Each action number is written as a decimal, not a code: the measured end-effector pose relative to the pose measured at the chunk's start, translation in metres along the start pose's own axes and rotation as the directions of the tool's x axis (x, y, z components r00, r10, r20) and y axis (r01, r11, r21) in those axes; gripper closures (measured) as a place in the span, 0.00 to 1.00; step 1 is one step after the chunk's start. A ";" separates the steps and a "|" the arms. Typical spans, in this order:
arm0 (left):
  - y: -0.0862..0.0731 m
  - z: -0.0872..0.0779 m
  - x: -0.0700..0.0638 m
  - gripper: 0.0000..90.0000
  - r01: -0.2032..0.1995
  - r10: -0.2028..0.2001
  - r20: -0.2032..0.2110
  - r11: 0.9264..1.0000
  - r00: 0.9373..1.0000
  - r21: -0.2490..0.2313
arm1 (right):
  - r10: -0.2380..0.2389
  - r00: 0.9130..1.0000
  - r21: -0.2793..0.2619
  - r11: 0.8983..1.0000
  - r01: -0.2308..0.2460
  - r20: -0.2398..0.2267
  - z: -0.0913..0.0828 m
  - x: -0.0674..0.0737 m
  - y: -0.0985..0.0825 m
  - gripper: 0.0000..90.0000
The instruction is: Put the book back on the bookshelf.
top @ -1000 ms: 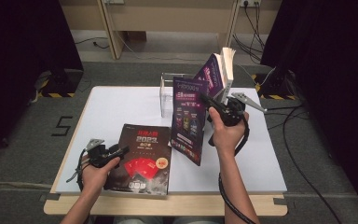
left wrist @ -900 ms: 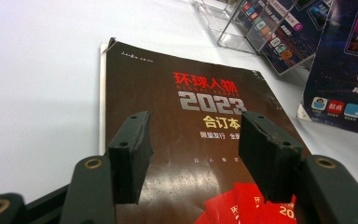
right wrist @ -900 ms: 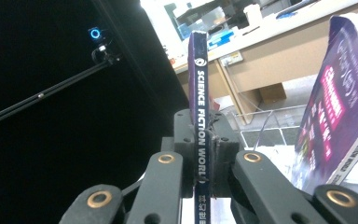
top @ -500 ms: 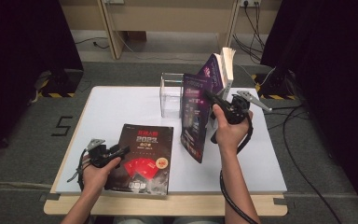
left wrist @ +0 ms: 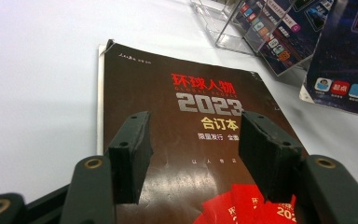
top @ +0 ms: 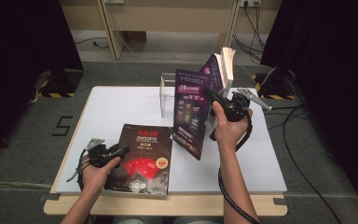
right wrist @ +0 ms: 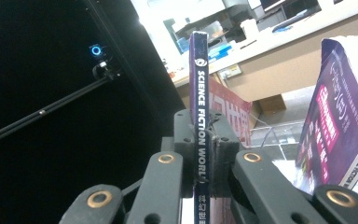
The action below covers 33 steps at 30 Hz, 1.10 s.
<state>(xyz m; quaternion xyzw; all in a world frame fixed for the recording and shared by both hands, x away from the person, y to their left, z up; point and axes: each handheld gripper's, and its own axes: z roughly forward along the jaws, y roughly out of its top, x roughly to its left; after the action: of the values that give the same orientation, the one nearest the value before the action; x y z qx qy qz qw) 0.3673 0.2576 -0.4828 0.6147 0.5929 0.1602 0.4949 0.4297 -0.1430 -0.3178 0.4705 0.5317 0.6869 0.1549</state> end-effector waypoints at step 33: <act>0.001 -0.002 0.000 0.48 -0.007 0.007 -0.002 1.000 1.000 -0.012 | 0.054 0.998 -0.068 0.996 -0.053 0.015 0.011 -0.005 0.022 0.94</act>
<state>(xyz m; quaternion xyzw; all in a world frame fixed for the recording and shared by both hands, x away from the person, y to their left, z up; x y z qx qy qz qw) 0.3665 0.2586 -0.4807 0.6134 0.5904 0.1662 0.4976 0.4474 -0.1491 -0.3007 0.4848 0.4941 0.7045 0.1566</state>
